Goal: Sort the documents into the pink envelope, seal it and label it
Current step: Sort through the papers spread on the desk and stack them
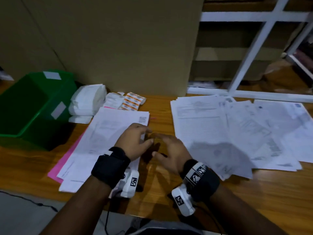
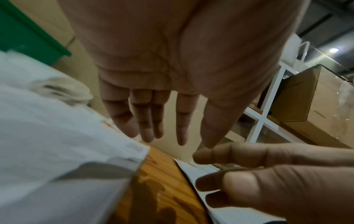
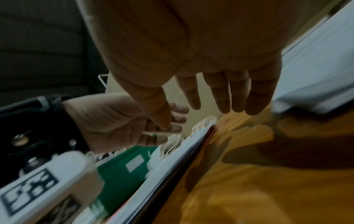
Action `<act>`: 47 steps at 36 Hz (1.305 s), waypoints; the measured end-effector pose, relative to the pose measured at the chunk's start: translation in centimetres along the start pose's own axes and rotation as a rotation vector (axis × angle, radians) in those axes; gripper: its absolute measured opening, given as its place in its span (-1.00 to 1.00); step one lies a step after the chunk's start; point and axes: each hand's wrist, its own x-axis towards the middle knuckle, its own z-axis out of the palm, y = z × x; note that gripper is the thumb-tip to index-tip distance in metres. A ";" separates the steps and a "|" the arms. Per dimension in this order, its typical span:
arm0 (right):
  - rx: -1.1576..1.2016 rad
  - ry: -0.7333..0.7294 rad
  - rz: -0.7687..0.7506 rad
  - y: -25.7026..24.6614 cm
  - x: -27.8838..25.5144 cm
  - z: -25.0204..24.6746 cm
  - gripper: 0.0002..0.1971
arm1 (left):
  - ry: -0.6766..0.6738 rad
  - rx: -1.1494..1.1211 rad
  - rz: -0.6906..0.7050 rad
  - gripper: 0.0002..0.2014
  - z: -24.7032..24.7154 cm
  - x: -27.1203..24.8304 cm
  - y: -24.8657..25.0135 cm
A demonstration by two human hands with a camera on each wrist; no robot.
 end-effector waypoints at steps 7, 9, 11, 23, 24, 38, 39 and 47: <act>-0.028 0.234 0.227 9.0 -2.4 -8.0 -0.23 | -0.105 -0.185 -0.100 -0.67 5.6 2.5 5.7; -0.023 0.280 0.305 11.3 -3.5 -9.8 -0.32 | -0.135 -0.201 -0.109 -0.69 6.9 2.9 6.8; -0.068 0.280 0.411 13.1 -4.6 -11.2 -0.44 | -0.131 -0.200 -0.120 -0.69 7.9 3.2 7.8; -0.036 0.223 0.533 13.8 -6.4 -11.6 -0.80 | -0.012 -0.259 -0.149 -0.71 9.0 3.3 9.4; -0.032 0.236 0.519 13.6 -6.5 -11.7 -0.78 | -0.010 -0.280 -0.149 -0.72 9.1 3.2 9.2; -0.158 0.194 0.617 15.0 -6.2 -11.0 -0.50 | -0.044 -0.506 -0.136 -0.80 10.2 4.5 7.1; -0.178 0.195 0.607 15.1 -6.2 -10.9 -0.50 | -0.052 -0.509 -0.134 -0.80 10.3 4.6 6.9; -0.247 0.133 0.551 12.5 -6.5 -11.7 -0.81 | -0.116 -0.612 -0.149 -0.70 10.7 3.9 6.6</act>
